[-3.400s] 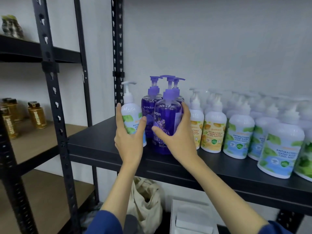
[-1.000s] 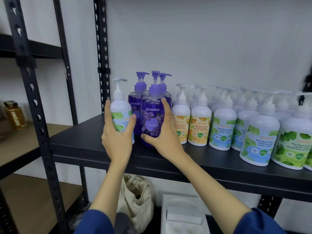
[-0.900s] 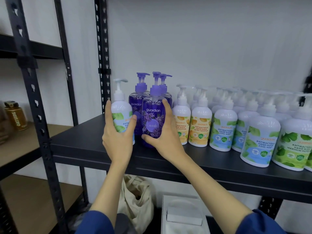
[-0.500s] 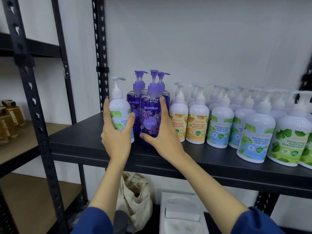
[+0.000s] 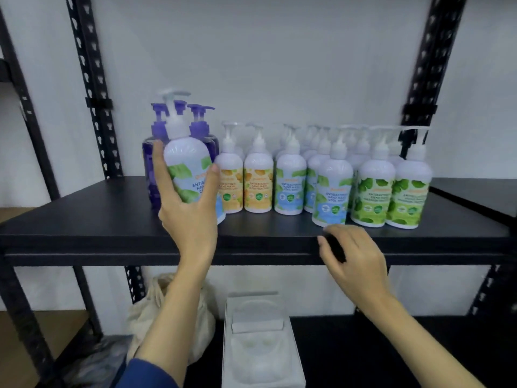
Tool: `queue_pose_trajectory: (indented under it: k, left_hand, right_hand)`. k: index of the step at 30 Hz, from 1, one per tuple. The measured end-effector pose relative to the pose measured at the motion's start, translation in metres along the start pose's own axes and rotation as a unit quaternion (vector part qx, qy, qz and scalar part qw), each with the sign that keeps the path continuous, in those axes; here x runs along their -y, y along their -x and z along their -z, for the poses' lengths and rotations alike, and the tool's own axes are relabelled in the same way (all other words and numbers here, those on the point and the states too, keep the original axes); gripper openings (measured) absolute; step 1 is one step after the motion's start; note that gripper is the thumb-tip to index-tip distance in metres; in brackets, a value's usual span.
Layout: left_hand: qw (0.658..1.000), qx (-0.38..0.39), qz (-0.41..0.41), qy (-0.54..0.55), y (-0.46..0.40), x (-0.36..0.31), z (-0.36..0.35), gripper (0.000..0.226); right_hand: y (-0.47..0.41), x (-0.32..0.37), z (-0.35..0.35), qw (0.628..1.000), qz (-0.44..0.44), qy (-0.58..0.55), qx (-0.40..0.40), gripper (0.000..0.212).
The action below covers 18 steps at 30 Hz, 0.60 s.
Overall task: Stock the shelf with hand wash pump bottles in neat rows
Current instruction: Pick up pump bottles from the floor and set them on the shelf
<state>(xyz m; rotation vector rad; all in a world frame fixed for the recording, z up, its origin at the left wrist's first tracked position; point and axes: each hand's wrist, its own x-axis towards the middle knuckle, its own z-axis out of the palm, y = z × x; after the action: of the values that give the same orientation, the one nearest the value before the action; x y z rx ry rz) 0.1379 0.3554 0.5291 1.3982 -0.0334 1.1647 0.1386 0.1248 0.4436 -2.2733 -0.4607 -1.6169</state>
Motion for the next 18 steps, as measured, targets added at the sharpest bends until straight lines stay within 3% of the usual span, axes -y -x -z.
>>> queue_pose_trajectory:
  k: [3, 6, 18]
  left_hand:
    - [0.999, 0.036, 0.013, 0.03, 0.02, -0.001, -0.032, 0.073]
    - [0.997, 0.065, 0.014, 0.037, 0.04, 0.0, -0.063, 0.074]
    - [0.965, 0.251, -0.012, -0.07, 0.059, 0.017, -0.097, 0.075]
  right_hand:
    - [0.01, -0.037, 0.012, 0.998, -0.042, 0.037, -0.019, 0.032]
    - [0.015, -0.051, 0.01, 0.996, -0.019, 0.08, -0.025, 0.031]
    - [0.026, -0.066, -0.017, 0.99, 0.015, 0.09, -0.108, 0.024]
